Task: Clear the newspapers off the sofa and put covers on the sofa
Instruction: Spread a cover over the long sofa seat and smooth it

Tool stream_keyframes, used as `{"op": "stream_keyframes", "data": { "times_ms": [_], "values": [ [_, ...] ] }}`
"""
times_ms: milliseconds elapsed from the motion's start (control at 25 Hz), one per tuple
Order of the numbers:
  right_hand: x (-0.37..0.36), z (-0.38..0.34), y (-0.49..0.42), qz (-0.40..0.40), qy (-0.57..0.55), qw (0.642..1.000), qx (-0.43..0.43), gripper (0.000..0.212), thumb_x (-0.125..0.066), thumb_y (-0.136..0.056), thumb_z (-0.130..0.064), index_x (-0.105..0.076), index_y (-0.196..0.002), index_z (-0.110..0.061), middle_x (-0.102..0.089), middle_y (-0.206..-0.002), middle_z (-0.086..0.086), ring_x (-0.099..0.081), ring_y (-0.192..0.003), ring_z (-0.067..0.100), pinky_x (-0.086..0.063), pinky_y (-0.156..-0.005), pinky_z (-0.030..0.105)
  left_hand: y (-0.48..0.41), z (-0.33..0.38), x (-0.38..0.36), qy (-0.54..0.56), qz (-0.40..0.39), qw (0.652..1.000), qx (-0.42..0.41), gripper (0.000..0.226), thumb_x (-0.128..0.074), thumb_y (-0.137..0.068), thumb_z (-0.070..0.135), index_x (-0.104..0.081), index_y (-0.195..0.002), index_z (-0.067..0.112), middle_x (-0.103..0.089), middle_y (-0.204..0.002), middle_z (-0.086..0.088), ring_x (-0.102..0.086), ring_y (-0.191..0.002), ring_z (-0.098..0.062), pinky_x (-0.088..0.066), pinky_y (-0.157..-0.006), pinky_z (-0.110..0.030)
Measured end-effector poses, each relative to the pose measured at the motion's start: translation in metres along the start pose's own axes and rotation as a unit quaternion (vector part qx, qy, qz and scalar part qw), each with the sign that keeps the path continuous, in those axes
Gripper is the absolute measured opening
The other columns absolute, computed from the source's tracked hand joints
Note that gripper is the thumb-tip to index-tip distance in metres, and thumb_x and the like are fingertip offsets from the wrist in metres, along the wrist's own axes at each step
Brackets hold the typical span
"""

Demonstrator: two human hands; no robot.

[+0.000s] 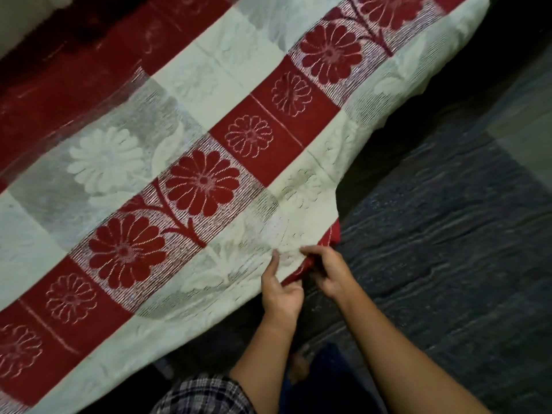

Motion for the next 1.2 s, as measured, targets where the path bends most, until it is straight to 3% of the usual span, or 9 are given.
{"op": "stream_keyframes", "data": {
  "times_ms": [160,280,400,480,600,760,1000,1120,1200],
  "values": [
    [-0.007,-0.075,-0.018,-0.064,-0.095,0.993,0.037,0.043,-0.074,-0.073,-0.012,-0.063,-0.114,-0.003,-0.068,-0.108,0.019,-0.065,-0.100,0.033,-0.051,-0.090,0.047,0.004,-0.009,-0.010,0.017,0.013,1.000,-0.001,0.052,-0.070,-0.070,0.012,-0.060,-0.121,0.007,-0.064,-0.118,-0.016,-0.059,-0.113,-0.029,-0.041,-0.105,-0.041],
    [0.001,-0.105,-0.028,-0.054,-0.047,0.995,0.063,0.043,-0.073,-0.074,-0.008,-0.061,-0.114,0.001,-0.066,-0.110,0.021,-0.065,-0.099,0.033,-0.051,-0.090,0.047,0.003,-0.029,-0.048,0.006,0.013,1.000,-0.009,0.049,-0.068,-0.068,0.014,-0.061,-0.116,0.009,-0.065,-0.114,-0.015,-0.059,-0.111,-0.027,-0.042,-0.103,-0.038],
    [0.017,-0.108,-0.030,-0.057,0.003,0.998,0.007,0.043,-0.072,-0.071,-0.006,-0.062,-0.111,0.006,-0.065,-0.112,0.022,-0.063,-0.100,0.032,-0.046,-0.098,0.044,-0.011,-0.056,-0.101,0.046,-0.010,0.999,-0.011,0.054,-0.068,-0.069,0.013,-0.059,-0.122,0.011,-0.064,-0.118,-0.013,-0.059,-0.112,-0.025,-0.043,-0.102,-0.035],
    [0.019,-0.122,-0.031,-0.085,0.011,0.996,-0.010,0.031,-0.069,-0.073,-0.004,-0.063,-0.102,0.003,-0.066,-0.103,0.019,-0.064,-0.094,0.029,-0.048,-0.095,0.040,-0.020,-0.070,-0.119,0.059,-0.004,0.998,-0.029,0.051,-0.066,-0.073,0.013,-0.058,-0.123,0.014,-0.068,-0.109,-0.009,-0.063,-0.101,-0.020,-0.045,-0.096,-0.032],
    [0.011,-0.178,-0.042,-0.105,-0.041,0.994,0.006,0.018,-0.066,-0.077,-0.006,-0.065,-0.094,-0.007,-0.068,-0.095,0.009,-0.063,-0.089,0.021,-0.047,-0.091,0.035,-0.028,-0.080,-0.128,0.064,0.021,0.997,-0.048,0.037,-0.062,-0.082,0.016,-0.059,-0.119,0.017,-0.067,-0.105,-0.003,-0.060,-0.100,-0.015,-0.038,-0.104,-0.030],
    [0.032,-0.247,-0.075,-0.064,-0.169,0.983,0.020,0.048,-0.071,-0.066,-0.008,-0.063,-0.113,-0.002,-0.066,-0.110,0.017,-0.064,-0.102,0.027,-0.048,-0.096,0.043,-0.034,-0.103,-0.163,0.130,0.036,0.989,-0.059,0.035,-0.064,-0.083,0.016,-0.056,-0.116,0.011,-0.060,-0.113,-0.007,-0.057,-0.105,-0.018,-0.040,-0.100,-0.031],
    [0.087,-0.261,-0.080,-0.020,-0.093,0.995,-0.032,0.046,-0.067,-0.074,0.002,-0.060,-0.119,0.000,-0.065,-0.116,0.017,-0.065,-0.096,0.028,-0.058,-0.075,0.035,-0.059,-0.158,-0.269,0.099,-0.093,0.989,-0.065,0.053,-0.074,-0.058,0.017,-0.064,-0.108,0.004,-0.071,-0.096,-0.015,-0.070,-0.087,-0.025,-0.054,-0.086,-0.038],
    [0.093,-0.302,-0.090,-0.044,-0.127,0.991,-0.001,0.041,-0.071,-0.071,-0.001,-0.064,-0.112,-0.001,-0.068,-0.107,0.018,-0.066,-0.096,0.030,-0.053,-0.086,0.042,-0.067,-0.171,-0.274,0.087,-0.069,0.992,-0.058,0.062,-0.077,-0.060,0.015,-0.061,-0.119,0.006,-0.066,-0.114,-0.016,-0.064,-0.107,-0.028,-0.043,-0.103,-0.043],
    [0.099,-0.334,-0.100,-0.038,-0.137,0.990,0.017,0.056,-0.082,-0.057,-0.013,-0.066,-0.110,-0.005,-0.069,-0.107,0.018,-0.067,-0.096,0.031,-0.053,-0.084,0.047,-0.074,-0.178,-0.277,0.087,-0.048,0.994,-0.045,0.051,-0.072,-0.072,0.015,-0.060,-0.121,0.006,-0.064,-0.118,-0.018,-0.059,-0.114,-0.030,-0.038,-0.107,-0.044]
  ]
}}
Point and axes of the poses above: each hand's wrist, its own y-axis away from the middle knuckle, its own x-axis out of the back of the hand, z = x × y, the point moved 5 cm from there along -y, towards the middle knuckle
